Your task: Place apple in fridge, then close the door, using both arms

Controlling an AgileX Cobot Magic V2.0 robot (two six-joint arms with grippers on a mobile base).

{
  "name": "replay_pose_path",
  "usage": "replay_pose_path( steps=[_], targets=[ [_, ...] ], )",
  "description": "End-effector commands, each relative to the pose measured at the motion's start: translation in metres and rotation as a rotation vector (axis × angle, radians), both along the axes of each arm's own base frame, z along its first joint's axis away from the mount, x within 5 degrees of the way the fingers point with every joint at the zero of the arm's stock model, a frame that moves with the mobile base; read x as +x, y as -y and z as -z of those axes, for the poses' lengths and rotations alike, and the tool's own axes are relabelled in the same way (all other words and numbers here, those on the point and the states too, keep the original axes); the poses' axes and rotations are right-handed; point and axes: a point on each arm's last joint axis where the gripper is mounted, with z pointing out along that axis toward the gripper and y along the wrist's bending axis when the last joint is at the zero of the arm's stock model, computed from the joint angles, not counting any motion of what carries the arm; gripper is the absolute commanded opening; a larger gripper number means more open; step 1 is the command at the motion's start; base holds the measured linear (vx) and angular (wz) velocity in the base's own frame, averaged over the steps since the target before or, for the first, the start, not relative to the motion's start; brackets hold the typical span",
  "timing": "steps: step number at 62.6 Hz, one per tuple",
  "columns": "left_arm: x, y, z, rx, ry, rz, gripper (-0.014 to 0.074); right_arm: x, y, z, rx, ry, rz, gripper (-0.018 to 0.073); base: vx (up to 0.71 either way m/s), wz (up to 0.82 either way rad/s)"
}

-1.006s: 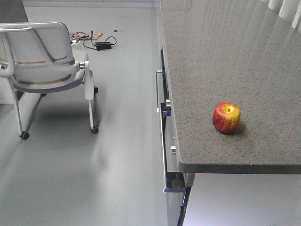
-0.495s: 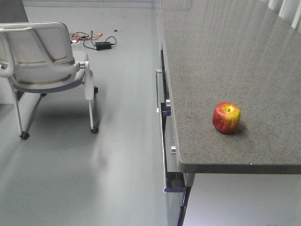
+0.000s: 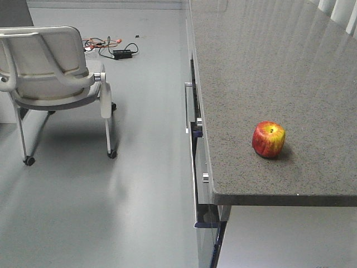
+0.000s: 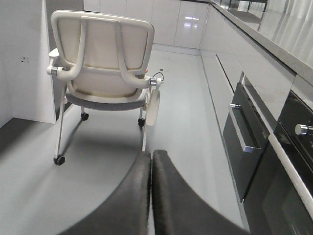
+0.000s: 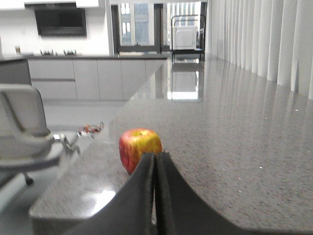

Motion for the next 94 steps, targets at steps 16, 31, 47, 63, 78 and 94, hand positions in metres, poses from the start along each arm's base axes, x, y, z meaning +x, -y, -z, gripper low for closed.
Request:
replay_pose_path(
  steps=[16,31,47,63,78,94],
  targets=[
    [0.001,0.001,0.003,-0.009,0.057,0.008,-0.0006,-0.009,0.003,-0.037,0.334,0.148,-0.032,-0.0003,0.0,0.0],
    [0.001,0.001,0.003,-0.009,0.057,0.008,-0.0006,-0.021,-0.003,-0.132,0.11,0.003,-0.057,-0.0003,0.0,0.0],
    [0.001,0.001,0.003,-0.009,0.057,0.008,-0.0006,0.024,-0.008,-0.211,-0.083,-0.116,-0.057,0.0017,0.0,0.0],
    [0.001,0.001,0.003,-0.009,0.057,0.008,-0.0006,0.078,-0.011,-0.218,-0.219,-0.182,-0.054,0.0364,0.0,0.0],
    [0.001,0.001,0.003,-0.009,0.057,0.008,-0.0006,0.108,-0.014,-0.202,-0.244,-0.275,-0.067,0.0727,0.0,0.0],
    [0.001,0.001,0.003,-0.009,0.057,0.008,-0.0006,0.136,-0.017,-0.193,-0.258,-0.38,-0.085,0.0699,0.0,0.0]
  ],
)
